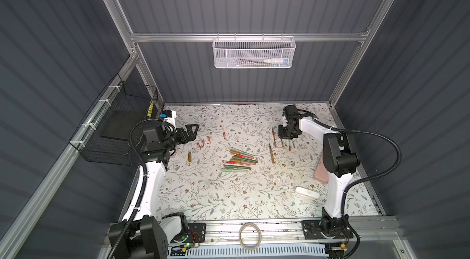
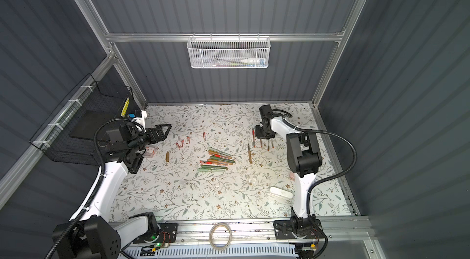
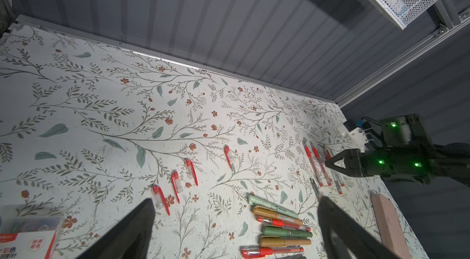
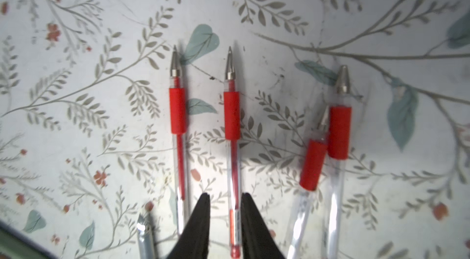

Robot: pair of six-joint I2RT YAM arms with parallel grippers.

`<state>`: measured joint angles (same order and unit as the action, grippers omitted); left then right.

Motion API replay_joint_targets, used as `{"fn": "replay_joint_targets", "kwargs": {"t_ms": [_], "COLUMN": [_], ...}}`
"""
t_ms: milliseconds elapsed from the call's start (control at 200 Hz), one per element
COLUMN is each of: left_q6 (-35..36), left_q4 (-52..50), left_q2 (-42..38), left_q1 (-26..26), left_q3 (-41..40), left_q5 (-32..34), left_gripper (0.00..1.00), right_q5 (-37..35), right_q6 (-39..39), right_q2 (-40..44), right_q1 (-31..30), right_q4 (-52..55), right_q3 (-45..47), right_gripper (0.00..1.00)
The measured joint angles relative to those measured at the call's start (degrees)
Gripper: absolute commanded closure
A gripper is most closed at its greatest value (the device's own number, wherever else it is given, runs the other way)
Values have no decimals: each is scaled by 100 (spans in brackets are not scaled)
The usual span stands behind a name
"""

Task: Remove pen caps from pens
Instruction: Place the pen at the top-center of the table.

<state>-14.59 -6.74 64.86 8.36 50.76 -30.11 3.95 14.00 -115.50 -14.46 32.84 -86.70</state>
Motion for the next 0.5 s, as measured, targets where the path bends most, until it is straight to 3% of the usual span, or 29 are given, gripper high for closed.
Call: {"fn": "replay_joint_targets", "kwargs": {"t_ms": [245, 500], "left_q6": [0, 0], "left_q4": [13, 24], "left_q2": [2, 7], "left_q1": [63, 103], "left_q3": [0, 0], "left_q5": [-13, -17], "left_gripper": [0, 0], "right_q5": [66, 275], "right_q6": [-295, -507], "right_q2": [730, 210], "right_q1": [-605, -1453], "right_q4": [-179, -153], "right_q3": [85, -251], "right_gripper": [67, 60]}}
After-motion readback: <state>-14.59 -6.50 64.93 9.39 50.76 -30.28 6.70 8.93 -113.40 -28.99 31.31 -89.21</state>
